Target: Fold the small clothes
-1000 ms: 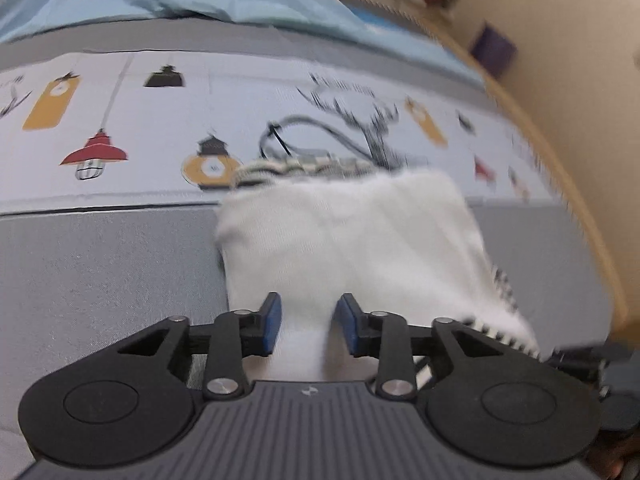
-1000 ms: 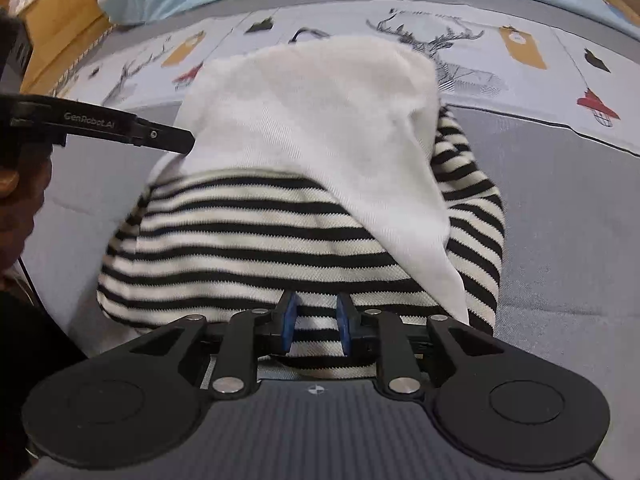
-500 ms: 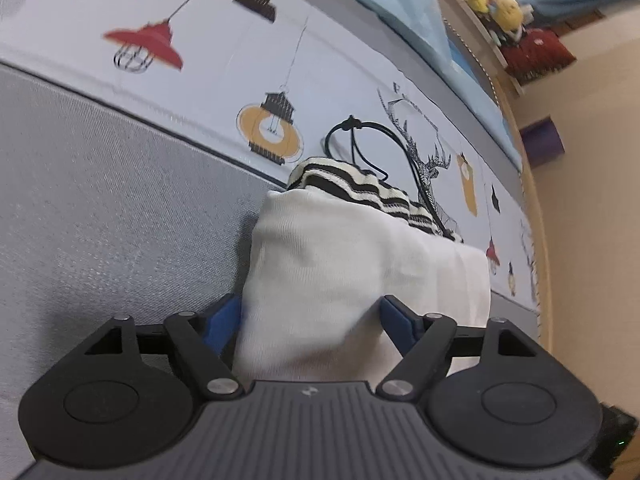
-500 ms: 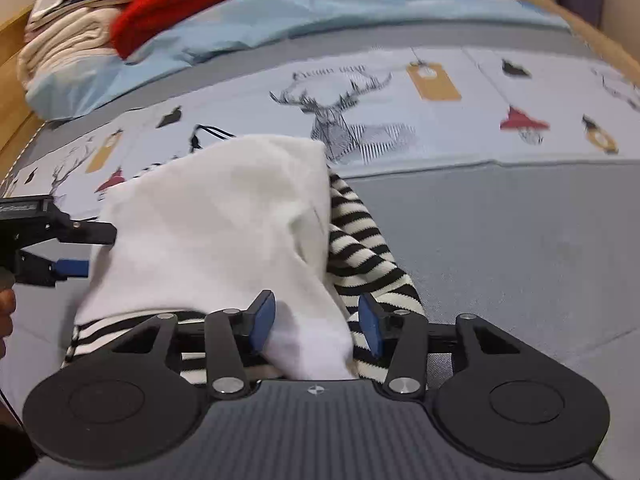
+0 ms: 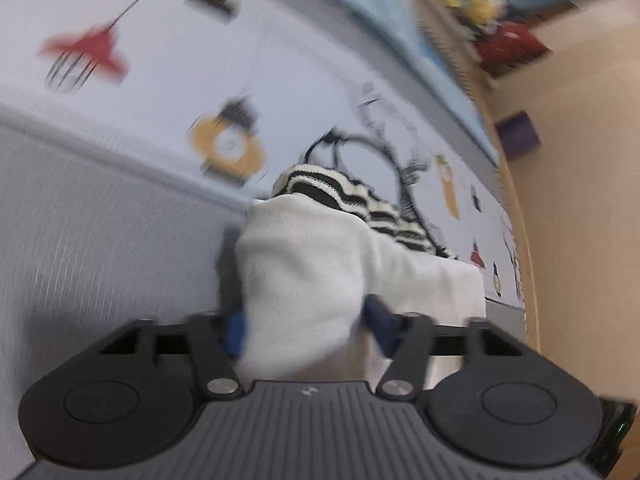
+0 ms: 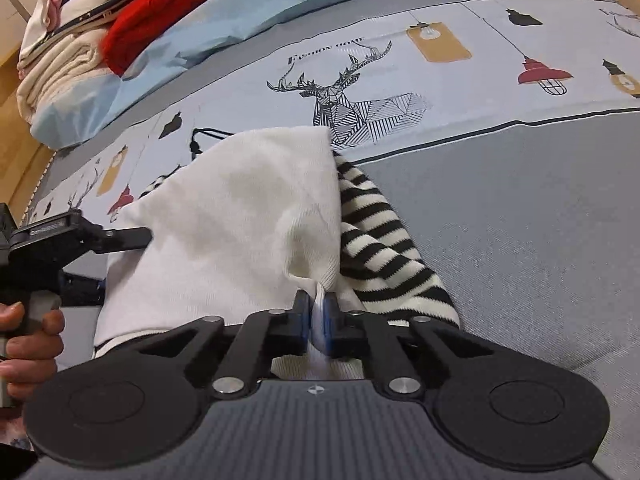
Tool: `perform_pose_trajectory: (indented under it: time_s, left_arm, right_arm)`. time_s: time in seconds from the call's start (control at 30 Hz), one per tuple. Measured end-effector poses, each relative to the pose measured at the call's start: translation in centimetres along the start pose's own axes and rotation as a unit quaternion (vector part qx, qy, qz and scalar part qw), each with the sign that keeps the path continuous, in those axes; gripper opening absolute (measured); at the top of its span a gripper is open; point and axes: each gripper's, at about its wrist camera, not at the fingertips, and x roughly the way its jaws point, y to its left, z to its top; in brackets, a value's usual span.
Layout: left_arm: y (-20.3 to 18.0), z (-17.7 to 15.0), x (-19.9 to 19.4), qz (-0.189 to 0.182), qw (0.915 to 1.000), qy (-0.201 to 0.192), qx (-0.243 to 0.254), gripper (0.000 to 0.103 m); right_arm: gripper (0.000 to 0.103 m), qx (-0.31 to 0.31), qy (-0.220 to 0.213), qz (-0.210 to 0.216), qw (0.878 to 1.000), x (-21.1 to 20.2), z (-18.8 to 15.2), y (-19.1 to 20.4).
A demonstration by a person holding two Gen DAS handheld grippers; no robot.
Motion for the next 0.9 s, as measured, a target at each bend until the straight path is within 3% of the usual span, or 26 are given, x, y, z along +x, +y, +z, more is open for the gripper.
perform_pose_trajectory:
  time_s: [0.1, 0.3, 0.43, 0.53, 0.63, 0.73, 0.77, 0.83, 0.9]
  left_arm:
    - [-1.3, 0.8, -1.1, -0.017, 0.9988, -0.029, 0.037, 0.042]
    - [-2.3, 1.9, -5.1, -0.005, 0.9902, -0.118, 0.074, 0.043]
    - [-1.7, 2.8, -7.0, 0.02, 0.9835, -0.162, 0.078, 0.062]
    - [-0.9, 2.9, -9.2, 0.039, 0.9781, -0.192, 0.07, 0.069]
    - [-1.6, 2.4, -10.5, 0.024, 0.9802, -0.167, 0.104, 0.069]
    - [-3.3, 0.5, -9.9, 0.006, 0.9772, -0.118, 0.176, 0.068]
    - [-4.0, -0.3, -9.4, 0.01, 0.9731, -0.098, 0.208, 0.067]
    - [-4.9, -2.0, -8.1, 0.021, 0.9642, -0.071, 0.255, 0.061]
    - [-5.6, -3.7, -6.2, 0.018, 0.9569, -0.033, 0.288, 0.046]
  right_arm:
    - [0.005, 0.006, -0.014, -0.003, 1.0, -0.2, 0.3, 0.0]
    - [0.005, 0.018, -0.079, 0.014, 0.997, -0.9, 1.8, 1.1]
    - [0.005, 0.002, -0.1, 0.024, 0.995, -0.5, 2.2, 2.8]
    - [0.005, -0.021, -0.104, -0.029, 0.994, -0.1, 2.1, 3.5]
    - [0.009, 0.001, -0.121, -0.059, 0.991, -0.9, 2.1, 2.5]
    - [0.012, 0.019, -0.125, -0.031, 0.991, -1.6, 2.1, 1.7]
    - [0.017, 0.02, -0.116, -0.014, 0.993, -1.6, 1.9, 1.7]
    - [0.045, 0.017, -0.091, 0.005, 0.996, -1.1, 1.5, 2.0]
    - [0.048, 0.012, -0.07, 0.003, 0.997, -0.4, 1.2, 2.3]
